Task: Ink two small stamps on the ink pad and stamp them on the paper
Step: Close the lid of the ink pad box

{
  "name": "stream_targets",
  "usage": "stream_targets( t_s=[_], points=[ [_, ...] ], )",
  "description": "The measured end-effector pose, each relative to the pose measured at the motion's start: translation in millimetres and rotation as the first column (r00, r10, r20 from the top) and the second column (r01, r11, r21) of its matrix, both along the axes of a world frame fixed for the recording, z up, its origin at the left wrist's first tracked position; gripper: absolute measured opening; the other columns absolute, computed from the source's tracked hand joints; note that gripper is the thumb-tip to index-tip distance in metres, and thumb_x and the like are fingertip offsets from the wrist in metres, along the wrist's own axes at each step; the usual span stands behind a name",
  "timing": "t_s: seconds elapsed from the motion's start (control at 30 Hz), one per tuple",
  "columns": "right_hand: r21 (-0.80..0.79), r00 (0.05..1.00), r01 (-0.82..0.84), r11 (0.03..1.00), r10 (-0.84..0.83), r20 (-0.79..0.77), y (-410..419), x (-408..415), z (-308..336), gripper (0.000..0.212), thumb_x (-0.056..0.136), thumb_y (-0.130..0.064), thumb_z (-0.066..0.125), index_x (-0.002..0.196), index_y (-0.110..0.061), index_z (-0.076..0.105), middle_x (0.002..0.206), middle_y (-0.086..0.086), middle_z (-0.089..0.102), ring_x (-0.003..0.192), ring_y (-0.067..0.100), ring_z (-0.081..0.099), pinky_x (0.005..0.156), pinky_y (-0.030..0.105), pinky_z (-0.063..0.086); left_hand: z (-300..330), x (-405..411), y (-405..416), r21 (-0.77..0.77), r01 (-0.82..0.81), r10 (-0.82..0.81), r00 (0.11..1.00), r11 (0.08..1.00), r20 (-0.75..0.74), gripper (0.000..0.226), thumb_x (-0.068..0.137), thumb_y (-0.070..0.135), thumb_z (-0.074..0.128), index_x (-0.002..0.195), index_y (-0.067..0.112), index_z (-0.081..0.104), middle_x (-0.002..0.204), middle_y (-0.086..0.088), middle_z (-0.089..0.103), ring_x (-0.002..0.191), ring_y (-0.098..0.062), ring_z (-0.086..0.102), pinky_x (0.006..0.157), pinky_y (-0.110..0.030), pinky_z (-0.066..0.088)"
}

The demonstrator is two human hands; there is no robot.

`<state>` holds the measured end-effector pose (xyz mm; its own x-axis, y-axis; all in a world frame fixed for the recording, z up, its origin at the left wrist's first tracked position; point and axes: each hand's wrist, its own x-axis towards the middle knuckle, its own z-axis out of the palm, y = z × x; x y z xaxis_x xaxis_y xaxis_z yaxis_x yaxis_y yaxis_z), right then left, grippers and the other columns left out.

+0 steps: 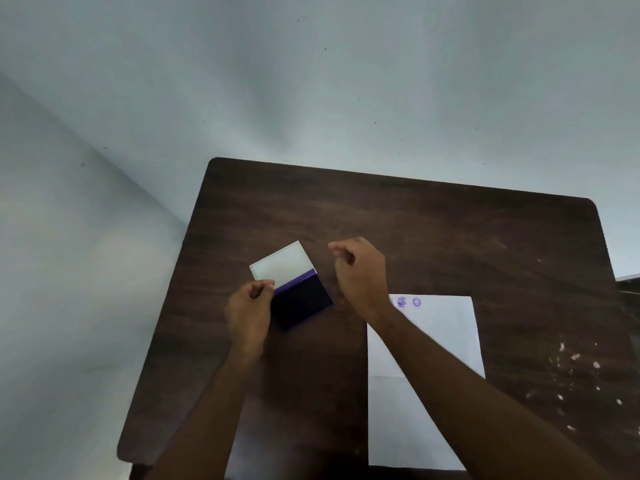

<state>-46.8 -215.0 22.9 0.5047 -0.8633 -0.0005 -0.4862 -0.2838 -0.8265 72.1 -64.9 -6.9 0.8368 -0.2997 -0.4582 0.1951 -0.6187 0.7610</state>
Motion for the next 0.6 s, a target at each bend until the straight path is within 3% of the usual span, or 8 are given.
stream_targets(
  t_s=[0.1,0.17,0.27,0.4,0.6],
  points=[
    [0.055,0.985,-0.152,0.987,0.155,-0.076,8,27,1,0.024,0.088,-0.003,0.054,0.105,-0.009,0.07,0.104,0.007,0.069,0.095,0.013,0.062,0.088,0.022,0.049,-1,8,12,-0.024,-0.054,0.053,0.998,0.998,-0.039,0.009,0.092,0.026,0.065,0.097,0.022,0.07,0.094,0.005,0.07,0.092,-0.01,0.066,0.083,-0.037,0.058],
    [0.133,0.96,-0.199,0.971,0.22,-0.173,13,39,-5,0.029,0.088,-0.003,0.053,0.113,-0.008,0.067,0.114,0.009,0.067,0.105,0.018,0.06,0.096,0.028,0.046,-2,11,15,-0.067,-0.105,0.099,0.992,0.992,-0.077,0.013,0.093,0.02,0.062,0.103,0.018,0.069,0.097,0.002,0.071,0.094,-0.013,0.067,0.079,-0.032,0.058],
    [0.219,0.923,-0.228,0.949,0.283,-0.262,17,51,-16,0.036,0.086,0.001,0.051,0.12,-0.006,0.062,0.126,0.011,0.061,0.117,0.022,0.054,0.104,0.032,0.041,-3,13,15,-0.1,-0.217,0.2,0.967,0.971,-0.155,0.021,0.094,0.015,0.058,0.113,0.015,0.067,0.102,0.0,0.07,0.097,-0.013,0.066,0.075,-0.024,0.055],
    [0.221,0.906,-0.193,0.956,0.26,-0.334,14,56,-24,0.034,0.087,0.0,0.053,0.118,-0.008,0.064,0.126,0.01,0.06,0.116,0.022,0.054,0.102,0.032,0.043,-8,15,13,-0.086,-0.221,0.202,0.961,0.971,-0.189,0.029,0.095,0.018,0.057,0.124,0.013,0.064,0.115,-0.005,0.068,0.108,-0.017,0.063,0.095,-0.039,0.053],
    [0.225,0.877,-0.184,0.957,0.263,-0.401,10,61,-28,0.039,0.086,-0.004,0.055,0.125,-0.007,0.058,0.129,0.012,0.058,0.117,0.024,0.052,0.103,0.036,0.043,-17,17,11,-0.082,-0.22,0.202,0.961,0.972,-0.187,0.035,0.094,0.017,0.058,0.129,0.012,0.06,0.123,-0.004,0.066,0.112,-0.016,0.061,0.099,-0.04,0.052]
  ],
)
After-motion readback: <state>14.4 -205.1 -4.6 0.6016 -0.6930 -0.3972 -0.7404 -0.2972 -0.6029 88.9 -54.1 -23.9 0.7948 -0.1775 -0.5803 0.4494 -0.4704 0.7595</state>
